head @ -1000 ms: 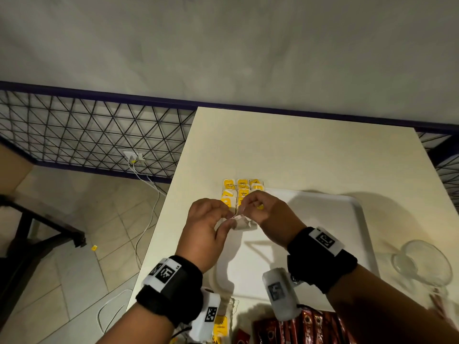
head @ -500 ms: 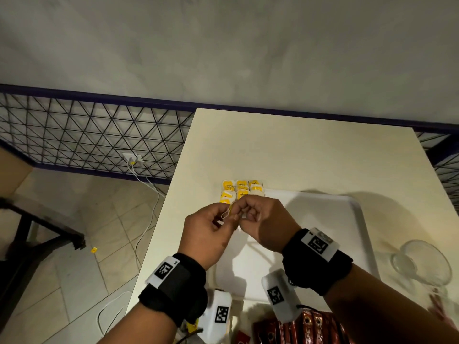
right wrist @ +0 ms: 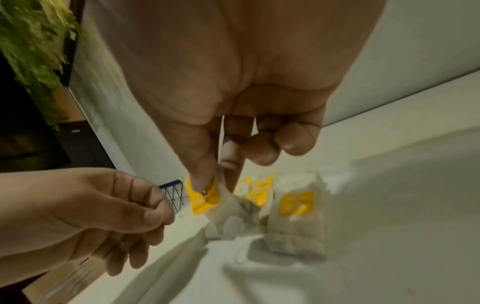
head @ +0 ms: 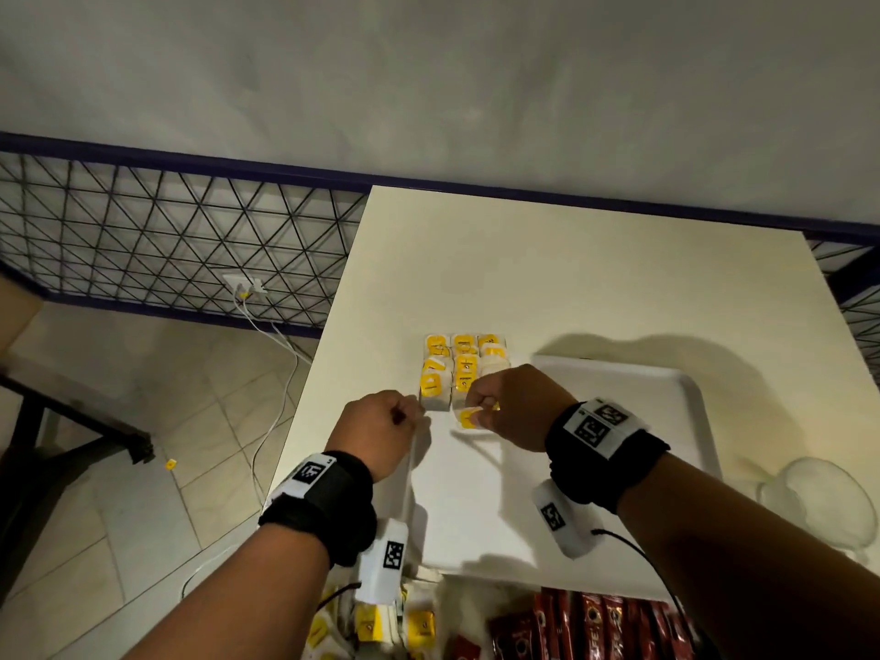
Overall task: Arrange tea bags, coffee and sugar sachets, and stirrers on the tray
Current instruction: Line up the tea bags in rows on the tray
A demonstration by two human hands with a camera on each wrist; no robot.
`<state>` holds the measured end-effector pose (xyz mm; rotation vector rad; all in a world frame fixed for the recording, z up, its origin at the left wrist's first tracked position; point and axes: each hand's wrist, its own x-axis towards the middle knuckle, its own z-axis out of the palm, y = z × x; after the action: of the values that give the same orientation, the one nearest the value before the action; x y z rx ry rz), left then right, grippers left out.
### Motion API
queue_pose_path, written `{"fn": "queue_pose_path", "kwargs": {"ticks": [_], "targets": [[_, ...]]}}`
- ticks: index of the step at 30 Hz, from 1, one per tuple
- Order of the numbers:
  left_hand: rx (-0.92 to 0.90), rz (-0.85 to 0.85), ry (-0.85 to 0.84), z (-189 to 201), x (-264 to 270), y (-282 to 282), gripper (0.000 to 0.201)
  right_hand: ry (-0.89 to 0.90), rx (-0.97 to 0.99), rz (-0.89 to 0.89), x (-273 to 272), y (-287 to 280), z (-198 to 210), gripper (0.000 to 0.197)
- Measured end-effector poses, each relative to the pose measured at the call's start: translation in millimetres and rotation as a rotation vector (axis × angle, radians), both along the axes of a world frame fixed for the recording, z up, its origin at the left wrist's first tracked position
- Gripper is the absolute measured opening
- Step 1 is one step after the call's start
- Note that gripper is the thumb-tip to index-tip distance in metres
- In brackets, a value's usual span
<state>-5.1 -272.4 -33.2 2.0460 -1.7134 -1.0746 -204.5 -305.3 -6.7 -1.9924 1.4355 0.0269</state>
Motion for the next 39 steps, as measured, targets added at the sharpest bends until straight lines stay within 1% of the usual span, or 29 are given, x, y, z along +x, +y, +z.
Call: {"fn": "queue_pose_path", "kwargs": {"ticks": [2,5,7,9,12,14,18,19,21,24,26,29,30,32,34,37,39], "targets": [[0.040,0.044,-0.038,-7,2,-2,0.020,0.038,0.063,0.042,3,-4,-8,0.010],[0.060,0.052,-0.043,-8,1,-1,0.015,0.070,0.100,0.059,8,-12,-17,0.009],[0.067,0.052,-0.045,-7,0,-1,0.017,0.112,0.084,0.048,9,-19,-24,0.007],[0.072,0.054,-0.038,-8,-1,-1,0.018,0.152,0.065,0.026,10,-27,-30,0.009],[0.066,0.041,-0.025,-8,-3,-2,0.015,0.170,0.036,-0.017,10,-34,-34,0.009],[0.067,0.017,-0.051,-10,-3,-3,0.017,0.173,0.019,-0.036,10,-37,-36,0.011],[0.096,-0.032,-0.116,-14,-2,-1,0.007,0.191,-0.006,-0.073,12,-40,-39,0.011],[0.105,-0.039,-0.125,-15,-2,-1,0.008,0.204,-0.009,-0.074,13,-40,-39,0.011],[0.112,-0.054,-0.139,-19,-2,-1,0.011,0.231,-0.033,-0.067,13,-40,-40,0.014],[0.109,-0.071,-0.157,-23,-2,-1,0.010,0.262,-0.069,-0.079,14,-36,-40,0.020],[0.107,-0.091,-0.168,-24,-3,0,0.013,0.280,-0.094,-0.083,14,-31,-38,0.026],[0.076,-0.094,-0.205,-20,0,3,0.029,0.221,-0.126,-0.113,11,-20,-26,0.028],[0.069,-0.078,-0.209,-16,3,5,0.028,0.195,-0.136,-0.113,10,-13,-20,0.026],[0.057,-0.062,-0.219,-7,13,9,0.017,0.137,-0.147,-0.103,9,2,-11,0.021],[0.040,-0.053,-0.225,4,24,18,0.012,0.059,-0.148,-0.072,10,25,-6,0.018],[0.013,-0.058,-0.229,18,39,41,0.010,-0.036,-0.120,0.083,17,66,-6,0.018],[0.004,-0.052,-0.246,25,48,64,0.012,-0.043,-0.088,0.182,21,94,-6,0.020]]}}
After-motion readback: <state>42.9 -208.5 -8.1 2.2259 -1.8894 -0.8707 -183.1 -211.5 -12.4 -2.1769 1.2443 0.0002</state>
